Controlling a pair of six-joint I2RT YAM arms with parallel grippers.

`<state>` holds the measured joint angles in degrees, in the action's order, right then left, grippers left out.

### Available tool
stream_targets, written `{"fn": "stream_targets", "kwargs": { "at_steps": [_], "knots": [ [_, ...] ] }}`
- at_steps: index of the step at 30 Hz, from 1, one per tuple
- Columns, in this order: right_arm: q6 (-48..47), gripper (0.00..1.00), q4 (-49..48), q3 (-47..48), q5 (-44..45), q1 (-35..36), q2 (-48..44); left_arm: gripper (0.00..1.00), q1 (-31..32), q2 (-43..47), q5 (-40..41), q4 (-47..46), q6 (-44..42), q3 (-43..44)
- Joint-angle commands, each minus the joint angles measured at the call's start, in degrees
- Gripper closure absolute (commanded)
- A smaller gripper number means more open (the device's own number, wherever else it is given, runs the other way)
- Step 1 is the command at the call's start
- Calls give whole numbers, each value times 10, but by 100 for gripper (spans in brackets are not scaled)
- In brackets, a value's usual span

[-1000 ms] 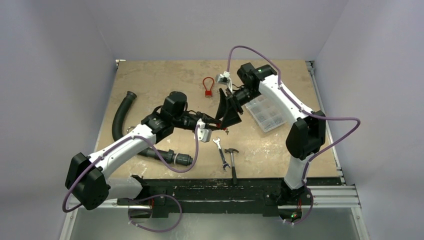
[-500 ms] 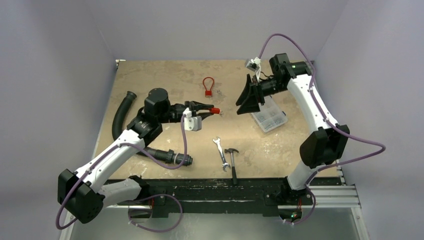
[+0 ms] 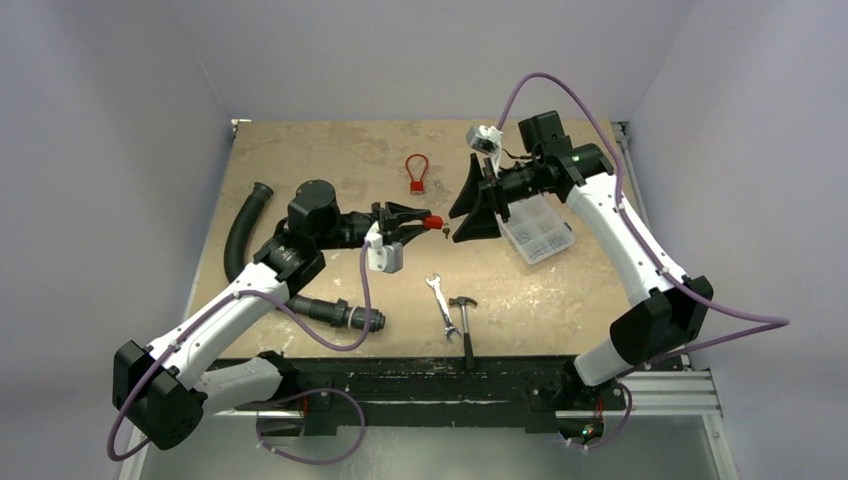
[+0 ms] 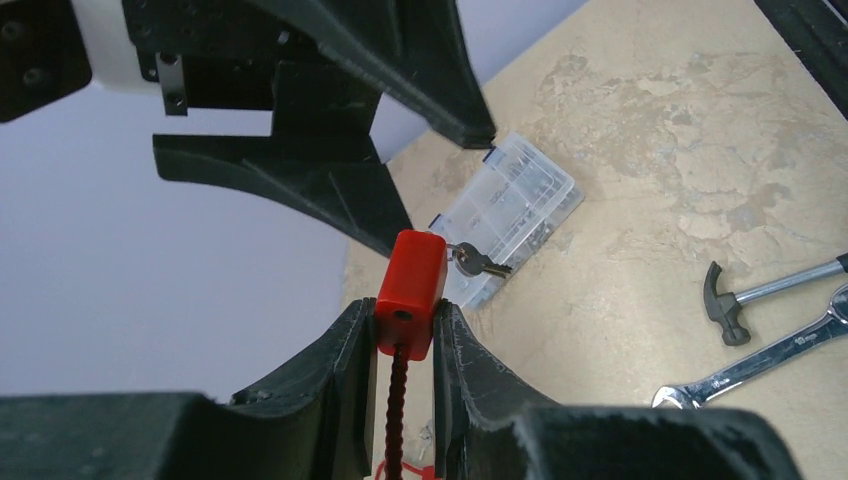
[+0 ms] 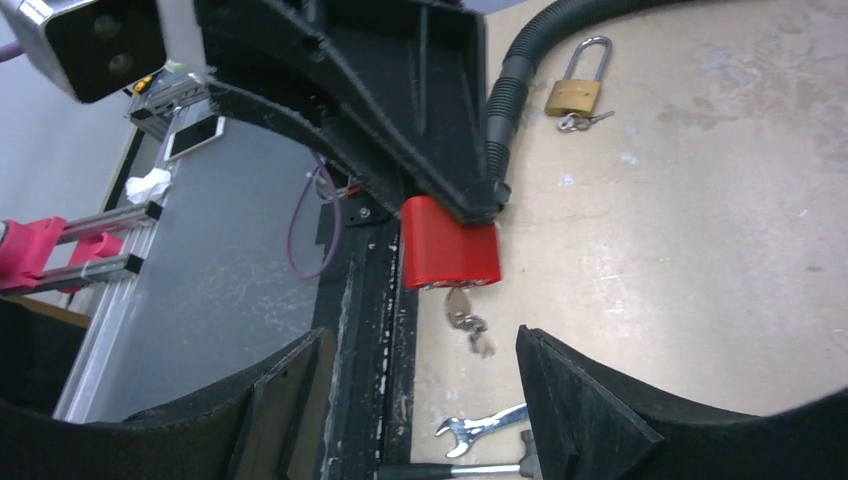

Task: Lock with the key
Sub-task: Pick up the lock from the center of the board, then lock the lock.

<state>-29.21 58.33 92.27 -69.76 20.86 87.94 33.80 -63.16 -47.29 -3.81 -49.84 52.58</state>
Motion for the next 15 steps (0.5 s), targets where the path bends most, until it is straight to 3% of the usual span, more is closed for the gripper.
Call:
{"fn": "stream_targets", "kwargs": {
  "at_steps": [1,7,12,15],
  "knots": [
    [50,26,-80,-1,16,2,-6,100,7,10,-24,-33,-40,-3],
    [48,41,-84,-7,16,13,-4,100,15,8,-16,-37,-50,-4],
    [26,44,-68,-13,14,22,0,100,16,5,-10,-45,-50,-4],
    [12,53,-56,-14,14,27,7,100,16,4,-7,-48,-50,-5]
  ]
}}
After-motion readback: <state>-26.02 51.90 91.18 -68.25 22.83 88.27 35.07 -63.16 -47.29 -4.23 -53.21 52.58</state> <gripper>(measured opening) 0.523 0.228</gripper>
